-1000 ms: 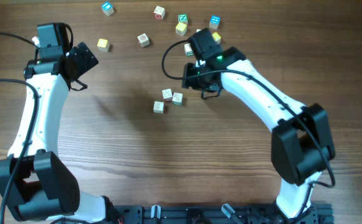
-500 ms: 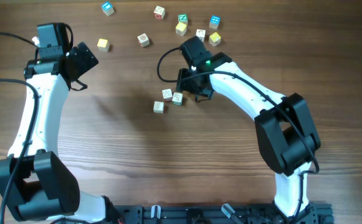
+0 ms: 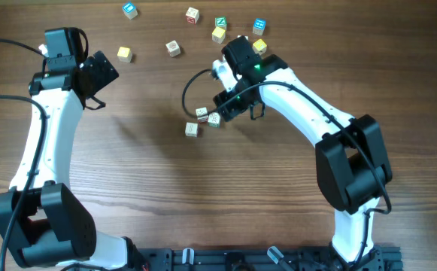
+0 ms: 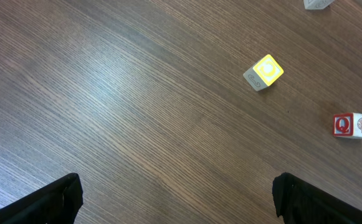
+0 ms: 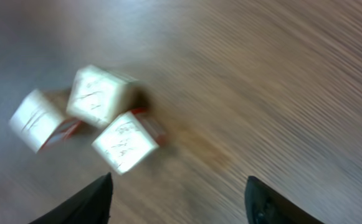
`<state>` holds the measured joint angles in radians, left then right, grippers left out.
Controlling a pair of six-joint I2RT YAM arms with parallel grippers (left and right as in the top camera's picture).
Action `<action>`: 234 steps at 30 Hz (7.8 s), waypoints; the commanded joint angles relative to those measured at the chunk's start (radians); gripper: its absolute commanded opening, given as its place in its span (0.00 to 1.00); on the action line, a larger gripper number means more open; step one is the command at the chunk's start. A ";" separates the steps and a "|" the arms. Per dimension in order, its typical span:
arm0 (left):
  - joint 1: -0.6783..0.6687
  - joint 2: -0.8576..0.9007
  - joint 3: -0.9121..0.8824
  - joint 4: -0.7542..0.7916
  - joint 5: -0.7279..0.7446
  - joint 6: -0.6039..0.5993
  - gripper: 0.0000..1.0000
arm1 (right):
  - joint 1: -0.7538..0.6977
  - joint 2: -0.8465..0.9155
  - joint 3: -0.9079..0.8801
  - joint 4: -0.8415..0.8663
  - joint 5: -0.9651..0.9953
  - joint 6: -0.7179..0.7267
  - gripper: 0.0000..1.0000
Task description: Form a circle
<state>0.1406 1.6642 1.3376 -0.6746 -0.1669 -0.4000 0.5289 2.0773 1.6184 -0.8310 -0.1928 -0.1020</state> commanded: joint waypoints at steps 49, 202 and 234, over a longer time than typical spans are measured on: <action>0.004 -0.009 0.010 0.000 -0.002 -0.008 1.00 | 0.057 0.072 -0.142 0.175 -0.100 -0.470 0.47; 0.004 -0.009 0.010 0.000 -0.002 -0.008 1.00 | -0.368 -0.268 -0.113 0.144 0.171 0.105 1.00; -0.286 0.017 -0.137 -0.180 0.415 0.056 0.44 | -0.458 -0.268 -0.113 0.119 0.171 0.105 0.99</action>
<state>-0.0784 1.6661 1.2060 -0.8982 0.2440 -0.3508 0.0711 1.8133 1.5040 -0.7139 -0.0246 -0.0113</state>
